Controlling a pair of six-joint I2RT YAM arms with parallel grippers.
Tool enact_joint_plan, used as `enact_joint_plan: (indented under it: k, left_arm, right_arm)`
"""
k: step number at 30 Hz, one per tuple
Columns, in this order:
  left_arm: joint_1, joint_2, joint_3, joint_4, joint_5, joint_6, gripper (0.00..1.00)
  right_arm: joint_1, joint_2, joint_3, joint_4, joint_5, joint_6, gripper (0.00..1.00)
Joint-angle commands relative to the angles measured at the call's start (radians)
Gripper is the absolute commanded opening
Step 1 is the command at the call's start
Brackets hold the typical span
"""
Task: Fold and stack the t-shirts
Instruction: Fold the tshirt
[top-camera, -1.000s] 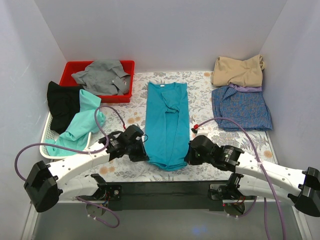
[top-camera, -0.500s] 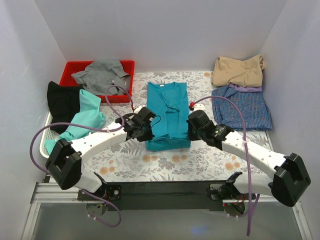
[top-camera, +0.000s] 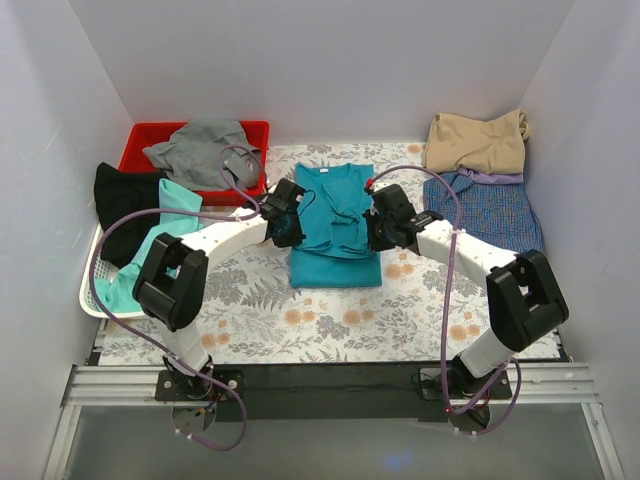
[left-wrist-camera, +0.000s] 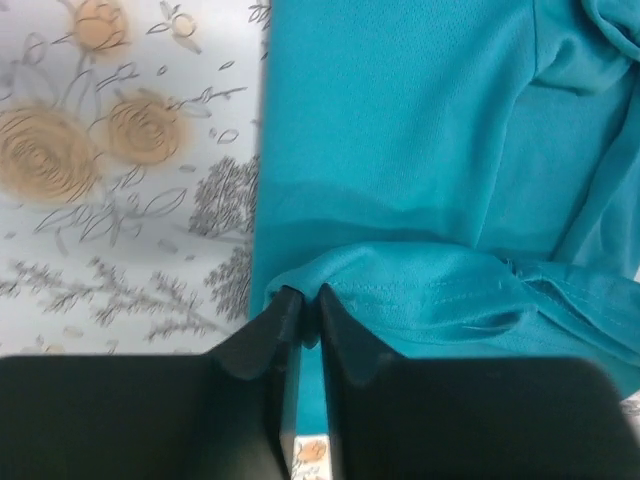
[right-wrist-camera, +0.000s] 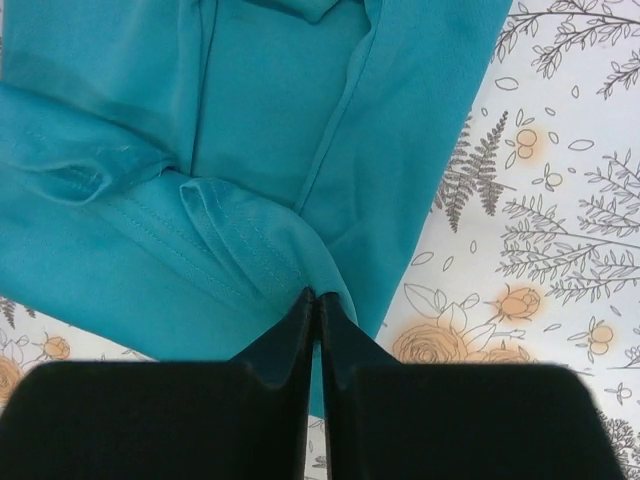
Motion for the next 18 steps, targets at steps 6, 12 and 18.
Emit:
enact_joint_plan:
  k: [6,12,18]
  left_arm:
    - [0.051,0.107,0.097,0.031,0.014,0.048,0.56]
    - [0.074,0.097,0.172,0.012,-0.081,0.086,0.63]
    - [0.077,0.009,0.187,0.009,0.028,0.124,0.63]
  right_arm:
    - [-0.035,0.054,0.086,0.062,0.050,-0.076,0.20]
    - [-0.041,0.013,0.123,0.082,0.196,-0.136,0.43]
    - [-0.041,-0.029,0.145,0.053,0.000,-0.135,0.53]
